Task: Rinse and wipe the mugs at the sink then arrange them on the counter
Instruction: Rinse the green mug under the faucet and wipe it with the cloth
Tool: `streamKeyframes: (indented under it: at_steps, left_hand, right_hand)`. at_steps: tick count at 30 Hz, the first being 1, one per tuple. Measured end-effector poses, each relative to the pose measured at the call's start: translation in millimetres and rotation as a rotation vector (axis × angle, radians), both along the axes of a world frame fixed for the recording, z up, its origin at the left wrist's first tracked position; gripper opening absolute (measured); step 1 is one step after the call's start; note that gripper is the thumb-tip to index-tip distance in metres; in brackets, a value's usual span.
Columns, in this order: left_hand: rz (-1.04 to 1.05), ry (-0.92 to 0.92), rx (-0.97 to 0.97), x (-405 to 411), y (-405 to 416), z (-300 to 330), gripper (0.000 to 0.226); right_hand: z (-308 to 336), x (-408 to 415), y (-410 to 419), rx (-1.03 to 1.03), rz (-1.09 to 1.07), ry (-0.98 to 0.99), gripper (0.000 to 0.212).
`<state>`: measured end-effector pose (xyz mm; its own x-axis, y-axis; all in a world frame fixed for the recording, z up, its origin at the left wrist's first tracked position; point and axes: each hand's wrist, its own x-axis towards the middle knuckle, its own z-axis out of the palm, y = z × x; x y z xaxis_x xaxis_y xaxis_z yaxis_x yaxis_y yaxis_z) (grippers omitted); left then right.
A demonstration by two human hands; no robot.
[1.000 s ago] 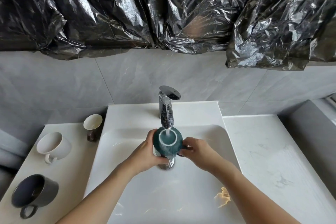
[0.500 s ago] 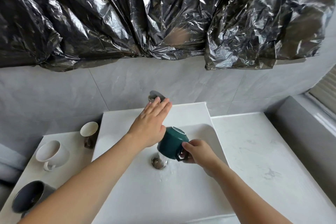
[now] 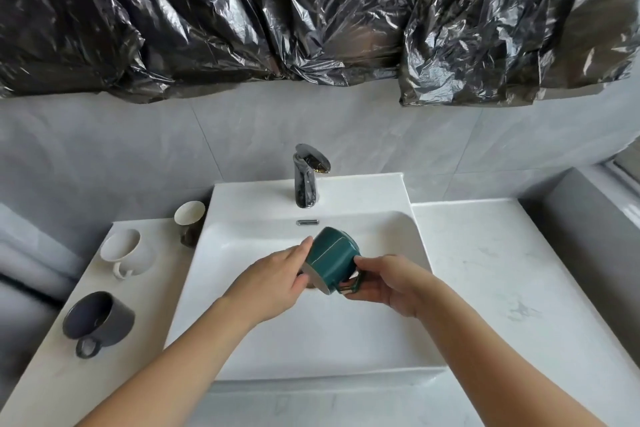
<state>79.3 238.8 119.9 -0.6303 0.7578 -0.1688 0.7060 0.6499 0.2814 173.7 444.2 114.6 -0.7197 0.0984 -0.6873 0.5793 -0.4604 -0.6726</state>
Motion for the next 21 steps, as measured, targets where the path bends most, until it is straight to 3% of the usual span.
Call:
streamKeyframes:
  at_steps: [5,7,12,14,16,17,19,21]
  left_hand:
    - [-0.029,0.332,-0.031,-1,-11,-17,0.048]
    - [-0.072,0.433,-0.02,-4,-14,-19,0.034]
    - [-0.134,0.559,-0.05,-5,-13,-22,0.026]
    - [-0.118,0.573,-0.062,-3,-11,-31,0.019]
    - [-0.101,0.616,-0.066,-4,-9,-41,0.016]
    - [-0.083,0.623,-0.058,-2,-9,-43,0.014]
    - [-0.049,0.597,-0.042,1,-8,-47,0.011]
    - [-0.024,0.593,-0.025,5,-5,-53,0.009]
  right_hand:
    - [-5,11,-24,-0.045,-0.025,-0.001,0.026]
    - [-6,14,-32,0.052,-0.015,0.024,0.035]
    - [-20,22,-56,0.864,0.235,0.001,0.054]
    - [-32,29,-56,1.045,0.305,0.125,0.051]
    - [-46,39,-55,0.924,0.364,0.288,0.055]
    - [-56,43,-56,0.834,0.362,0.342,0.067]
    - [-80,46,-59,0.762,0.254,0.407,0.084]
    - [-100,45,-61,0.729,0.1,0.466,0.08]
